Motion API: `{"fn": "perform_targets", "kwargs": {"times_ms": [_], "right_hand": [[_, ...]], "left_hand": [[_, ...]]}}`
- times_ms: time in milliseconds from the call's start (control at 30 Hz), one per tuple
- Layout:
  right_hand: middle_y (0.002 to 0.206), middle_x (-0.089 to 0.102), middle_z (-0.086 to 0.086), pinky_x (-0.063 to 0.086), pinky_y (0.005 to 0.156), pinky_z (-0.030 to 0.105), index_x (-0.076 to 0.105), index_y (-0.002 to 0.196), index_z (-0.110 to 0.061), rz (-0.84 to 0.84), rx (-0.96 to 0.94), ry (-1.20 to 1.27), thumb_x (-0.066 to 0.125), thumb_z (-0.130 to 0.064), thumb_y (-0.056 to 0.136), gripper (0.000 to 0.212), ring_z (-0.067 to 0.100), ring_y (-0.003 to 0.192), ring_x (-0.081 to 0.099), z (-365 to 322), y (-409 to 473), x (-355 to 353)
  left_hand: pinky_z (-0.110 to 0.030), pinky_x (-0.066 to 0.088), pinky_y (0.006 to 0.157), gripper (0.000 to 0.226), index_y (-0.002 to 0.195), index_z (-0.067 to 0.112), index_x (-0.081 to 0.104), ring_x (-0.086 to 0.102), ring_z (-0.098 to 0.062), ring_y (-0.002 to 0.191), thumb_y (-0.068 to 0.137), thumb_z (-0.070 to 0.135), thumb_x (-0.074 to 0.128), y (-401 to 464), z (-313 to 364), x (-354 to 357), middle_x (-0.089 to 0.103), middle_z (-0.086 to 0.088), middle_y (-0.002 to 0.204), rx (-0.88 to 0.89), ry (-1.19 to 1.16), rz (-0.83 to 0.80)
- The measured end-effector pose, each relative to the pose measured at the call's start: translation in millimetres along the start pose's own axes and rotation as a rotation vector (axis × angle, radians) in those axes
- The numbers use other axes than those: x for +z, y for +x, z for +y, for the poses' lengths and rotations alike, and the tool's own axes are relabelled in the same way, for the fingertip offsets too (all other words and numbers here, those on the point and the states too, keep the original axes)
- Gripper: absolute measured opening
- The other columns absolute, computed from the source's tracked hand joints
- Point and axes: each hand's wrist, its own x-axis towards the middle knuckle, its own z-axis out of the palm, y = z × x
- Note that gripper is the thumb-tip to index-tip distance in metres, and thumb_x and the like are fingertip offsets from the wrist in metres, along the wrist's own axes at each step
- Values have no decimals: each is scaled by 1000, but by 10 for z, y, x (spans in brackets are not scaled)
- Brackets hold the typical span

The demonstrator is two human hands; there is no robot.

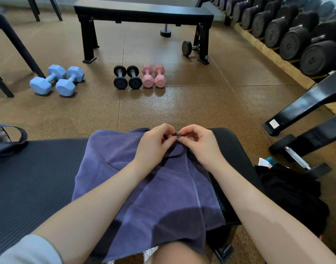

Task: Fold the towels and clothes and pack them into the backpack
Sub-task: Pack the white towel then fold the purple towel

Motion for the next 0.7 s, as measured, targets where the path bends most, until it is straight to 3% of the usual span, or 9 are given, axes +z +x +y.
{"fn": "perform_targets", "kwargs": {"times_ms": [100,200,267,367,433,533,600,700], "right_hand": [[75,63,-8,45,76,23,61,73,-29,-4,-10,-49,67,-2,80,28,10,74,55,-2,-12,19],[78,55,-7,40,74,21,59,75,-37,24,-9,-138,64,-11,83,27,4,71,48,-15,-5,-2],[79,53,-7,40,73,19,59,81,-33,31,10,-11,59,-11,88,23,0,70,48,-90,-3,-14],[74,54,-7,42,68,13,54,85,-21,12,54,282,50,-1,93,22,-3,65,50,-267,16,10],[77,54,-5,42,74,17,53,88,-20,70,77,398,47,-3,95,19,2,71,51,-386,25,48],[87,56,0,42,84,25,53,91,-17,158,119,615,44,-6,97,15,10,80,53,-555,5,67],[89,56,5,43,84,28,51,92,-14,172,114,717,42,-7,98,13,13,82,54,-650,-59,58],[87,57,6,46,77,27,51,90,-13,227,110,788,40,-8,99,15,14,78,55,-742,-190,20]], "left_hand": [[-27,44,71,27,103,13,58,51,-9,67,78,13,69,-10,-25,4,56,9,80,-10,-15,-1],[-37,45,81,38,107,14,62,58,-22,92,75,35,62,37,-168,-102,61,-1,101,68,194,-62],[-39,42,84,40,104,18,65,57,-26,100,76,44,53,59,-280,-226,64,0,103,79,313,-116],[-34,24,86,23,101,19,66,50,-24,109,83,34,63,82,-294,-451,65,2,99,44,435,-95],[-33,20,87,17,94,17,65,47,-24,112,83,30,66,93,-245,-637,64,1,97,22,455,-68],[-33,21,90,18,77,23,50,47,-23,106,86,34,62,62,-209,-956,52,4,83,-40,472,-164],[-32,25,79,33,69,23,37,53,-28,91,86,36,61,-9,-217,-1154,44,7,66,-15,498,-221],[-31,28,63,35,69,18,39,56,-33,76,83,37,64,-144,-217,-1425,48,-1,60,25,497,-272]]}}
